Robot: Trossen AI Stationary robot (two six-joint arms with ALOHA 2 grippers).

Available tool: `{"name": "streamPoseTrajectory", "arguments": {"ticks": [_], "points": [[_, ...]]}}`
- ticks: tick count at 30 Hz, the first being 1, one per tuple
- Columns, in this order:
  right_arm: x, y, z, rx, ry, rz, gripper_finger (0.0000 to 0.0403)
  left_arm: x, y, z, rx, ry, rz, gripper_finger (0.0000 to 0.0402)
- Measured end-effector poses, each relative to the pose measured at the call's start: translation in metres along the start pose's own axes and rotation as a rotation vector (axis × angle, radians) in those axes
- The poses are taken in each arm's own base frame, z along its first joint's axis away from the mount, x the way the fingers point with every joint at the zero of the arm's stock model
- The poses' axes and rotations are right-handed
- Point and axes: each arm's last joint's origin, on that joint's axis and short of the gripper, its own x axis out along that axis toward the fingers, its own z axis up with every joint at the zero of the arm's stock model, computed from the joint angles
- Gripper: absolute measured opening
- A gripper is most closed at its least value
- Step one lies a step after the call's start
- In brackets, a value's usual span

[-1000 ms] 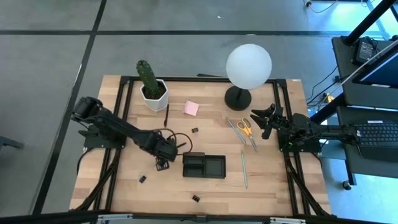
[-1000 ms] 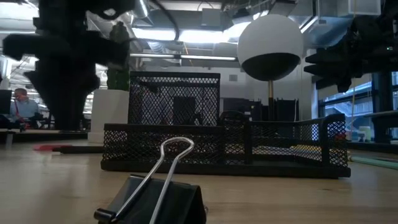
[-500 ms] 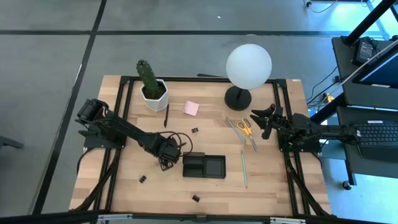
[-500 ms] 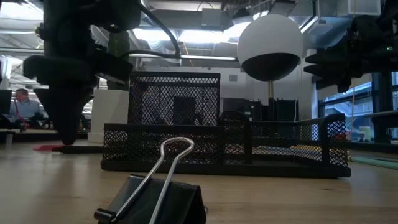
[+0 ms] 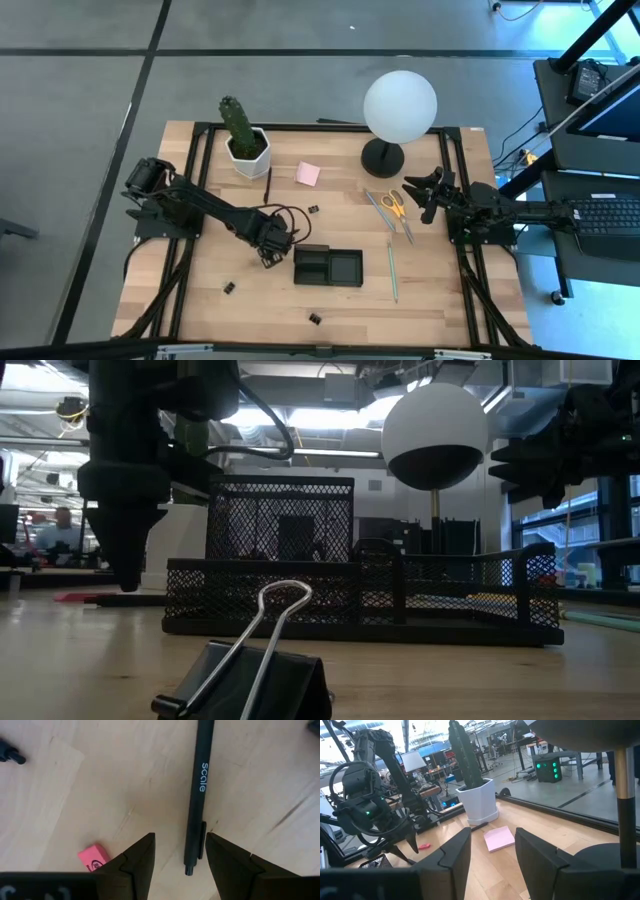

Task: Pick and place office supplies into organizer
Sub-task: Put the bottom black pen into the mesh desk organizer

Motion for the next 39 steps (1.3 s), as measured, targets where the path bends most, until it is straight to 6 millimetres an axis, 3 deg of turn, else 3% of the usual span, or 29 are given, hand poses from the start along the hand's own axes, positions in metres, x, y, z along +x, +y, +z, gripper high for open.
{"name": "streamPoseTrajectory", "arguments": {"ticks": [12,21,26,39], "points": [[0.0,0.0,0.0,-0.004,0.0,0.0,0.0154,0.001,-0.002,-0.001,-0.014,0.041,-0.032,0.0168],[0.0,0.0,0.0,-0.004,0.0,0.0,0.0154,0.024,-0.009,0.0,0.056,0.118,-0.018,0.0168],[0.0,0.0,0.0,-0.004,0.0,0.0,0.0154,0.024,-0.01,0.002,0.061,0.127,-0.001,0.0167],[0.0,0.0,0.0,-0.005,0.002,-0.001,0.0154,0.018,-0.013,0.006,0.063,0.112,-0.003,0.0109]]}}
